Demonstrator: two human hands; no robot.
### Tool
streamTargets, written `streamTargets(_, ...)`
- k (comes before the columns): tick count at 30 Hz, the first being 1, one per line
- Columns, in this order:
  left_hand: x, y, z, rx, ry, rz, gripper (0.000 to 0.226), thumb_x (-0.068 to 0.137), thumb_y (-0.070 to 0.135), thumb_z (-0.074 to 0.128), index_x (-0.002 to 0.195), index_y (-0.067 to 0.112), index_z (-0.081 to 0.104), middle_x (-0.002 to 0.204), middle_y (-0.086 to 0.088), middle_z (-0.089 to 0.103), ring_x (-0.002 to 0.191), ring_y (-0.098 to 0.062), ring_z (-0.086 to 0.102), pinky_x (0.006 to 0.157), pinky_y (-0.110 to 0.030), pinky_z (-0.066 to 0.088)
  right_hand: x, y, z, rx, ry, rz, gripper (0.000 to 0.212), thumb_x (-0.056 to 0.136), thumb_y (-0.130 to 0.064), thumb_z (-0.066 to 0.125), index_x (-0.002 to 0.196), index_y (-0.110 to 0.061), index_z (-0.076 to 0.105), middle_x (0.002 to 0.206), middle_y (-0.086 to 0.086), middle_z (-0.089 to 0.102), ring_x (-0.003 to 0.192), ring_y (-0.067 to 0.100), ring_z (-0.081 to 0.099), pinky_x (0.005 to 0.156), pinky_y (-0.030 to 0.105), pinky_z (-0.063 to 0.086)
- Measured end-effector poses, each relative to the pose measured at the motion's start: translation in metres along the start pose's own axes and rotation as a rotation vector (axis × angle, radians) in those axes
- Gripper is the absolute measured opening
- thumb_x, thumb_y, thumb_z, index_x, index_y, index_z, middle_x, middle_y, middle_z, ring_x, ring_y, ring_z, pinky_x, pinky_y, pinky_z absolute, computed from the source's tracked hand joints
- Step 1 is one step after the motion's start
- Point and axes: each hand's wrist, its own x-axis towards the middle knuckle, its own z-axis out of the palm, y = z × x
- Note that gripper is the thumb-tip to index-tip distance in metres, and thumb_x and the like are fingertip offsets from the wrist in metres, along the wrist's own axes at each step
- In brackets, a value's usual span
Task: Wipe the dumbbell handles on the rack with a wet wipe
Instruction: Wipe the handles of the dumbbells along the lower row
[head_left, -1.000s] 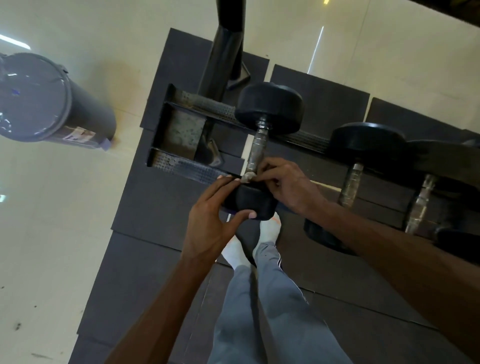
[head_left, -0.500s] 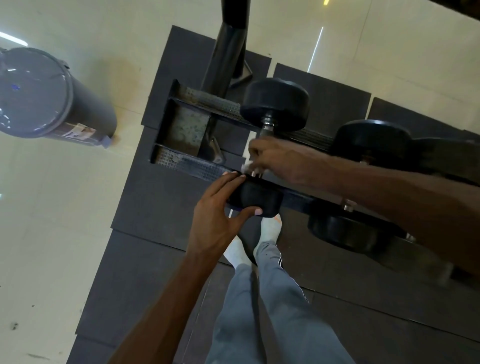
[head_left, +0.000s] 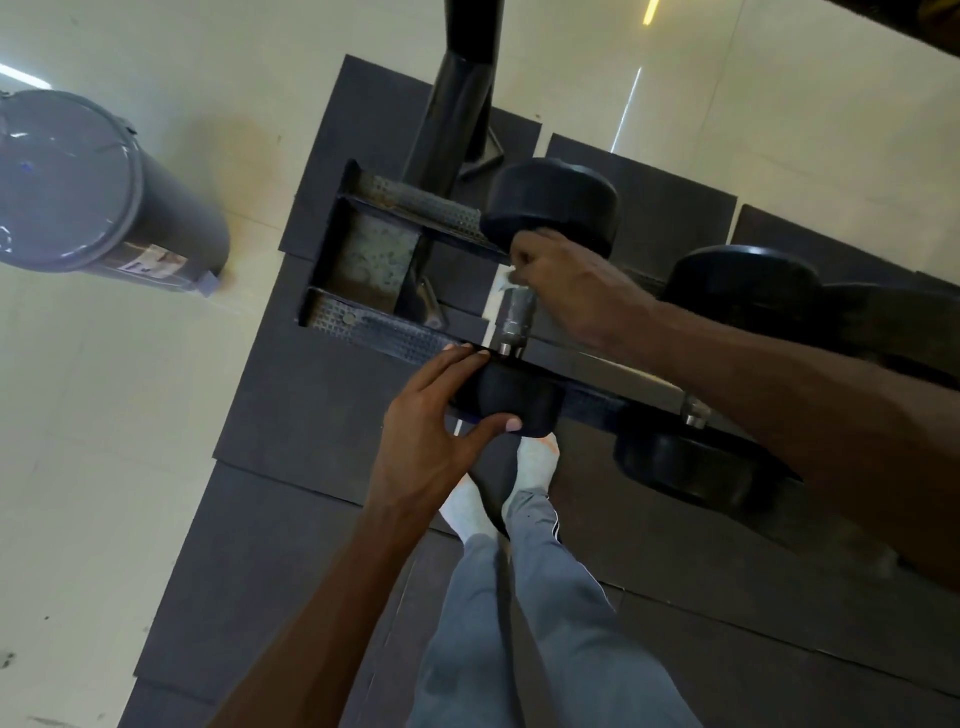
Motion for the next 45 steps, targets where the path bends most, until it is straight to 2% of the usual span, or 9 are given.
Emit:
streamTargets(5,0.0,0.001,0.0,0.013,-0.014,-0.004,0.071,0.076,0.041,0.09,0.137,0.014,0.064,0.145,0.0,0.059,0.137,-0.014,0.052,0.114,-0.021,0.041,-0.017,-0.034,0.006,-0.127,-0.216,-0.326,0.015,0.097,-0.019,0.055,0.094,-0.015,0.069,0.108,0.003,0.055,0.102,0.022,0.05,0.08,0.04,0.051)
streamTargets(9,0.0,0.0,0.001,0.011,-0.002,0.018,0.07,0.077,0.042,0.09,0.136,0.016,0.065,0.145,0.002,0.059,0.138,-0.011,0.052,0.114,-0.021,0.041,0.004,-0.017,-0.014,-0.327,0.044,-0.102,0.008,0.08,0.0,0.065,0.083,-0.004,0.072,0.105,0.013,0.06,0.096,0.033,0.057,0.064,0.039,0.049)
streamTargets(15,0.001,0.001,0.001,0.013,-0.005,0.021,0.069,0.077,0.042,0.089,0.136,0.016,0.065,0.144,0.002,0.059,0.137,-0.012,0.052,0.114,-0.018,0.039,-0.004,-0.021,0.0,-0.469,0.083,0.069,0.019,0.074,-0.006,0.074,0.093,-0.006,0.076,0.125,0.012,0.056,0.111,0.029,0.055,0.065,0.033,0.052)
streamTargets(23,0.0,-0.001,0.004,0.004,0.01,-0.01,0.071,0.076,0.044,0.09,0.137,0.017,0.065,0.146,0.002,0.058,0.139,-0.011,0.05,0.116,-0.026,0.041,-0.003,-0.044,0.044,0.253,0.591,0.638,0.022,0.095,-0.001,0.058,0.111,-0.009,0.073,0.117,0.006,0.051,0.1,0.024,0.054,0.081,0.034,0.056)
streamTargets(26,-0.001,-0.001,0.004,-0.017,0.02,-0.018,0.07,0.076,0.042,0.09,0.136,0.016,0.065,0.145,0.003,0.059,0.14,-0.011,0.049,0.116,-0.028,0.041,-0.005,-0.05,0.035,0.363,0.635,0.671,0.027,0.09,0.002,0.06,0.108,-0.01,0.077,0.117,0.007,0.054,0.097,0.009,0.054,0.089,0.015,0.047)
streamTargets(30,-0.002,0.001,0.005,-0.021,0.025,-0.031,0.07,0.075,0.042,0.09,0.136,0.016,0.065,0.145,0.003,0.059,0.14,-0.01,0.049,0.115,-0.031,0.043,-0.011,-0.052,0.034,0.468,0.64,0.749,0.02,0.087,0.001,0.065,0.098,-0.009,0.079,0.112,0.011,0.063,0.093,0.01,0.057,0.085,0.018,0.048)
streamTargets(37,0.0,0.002,0.003,-0.023,0.013,-0.037,0.07,0.075,0.039,0.091,0.136,0.015,0.066,0.144,0.002,0.06,0.139,-0.01,0.05,0.114,-0.023,0.041,0.009,-0.024,0.036,1.304,0.831,1.231,0.006,0.085,-0.012,0.08,0.081,-0.015,0.08,0.075,-0.009,0.072,0.075,0.004,0.066,0.08,0.017,0.05)
streamTargets(42,0.0,0.001,0.002,-0.026,0.016,-0.028,0.069,0.075,0.039,0.091,0.135,0.015,0.066,0.144,0.003,0.06,0.139,-0.007,0.05,0.115,-0.02,0.039,-0.007,-0.05,0.044,0.709,0.765,0.945,0.014,0.087,-0.006,0.073,0.098,-0.011,0.081,0.1,0.003,0.069,0.088,0.012,0.064,0.076,0.002,0.041)
streamTargets(45,0.001,0.001,0.002,-0.024,0.011,-0.03,0.07,0.074,0.039,0.092,0.135,0.016,0.066,0.144,0.003,0.06,0.138,-0.007,0.05,0.115,-0.02,0.039,-0.003,-0.047,0.044,0.336,0.671,0.767,0.019,0.09,0.003,0.062,0.097,-0.005,0.077,0.109,0.008,0.058,0.093,0.019,0.059,0.078,0.019,0.051)
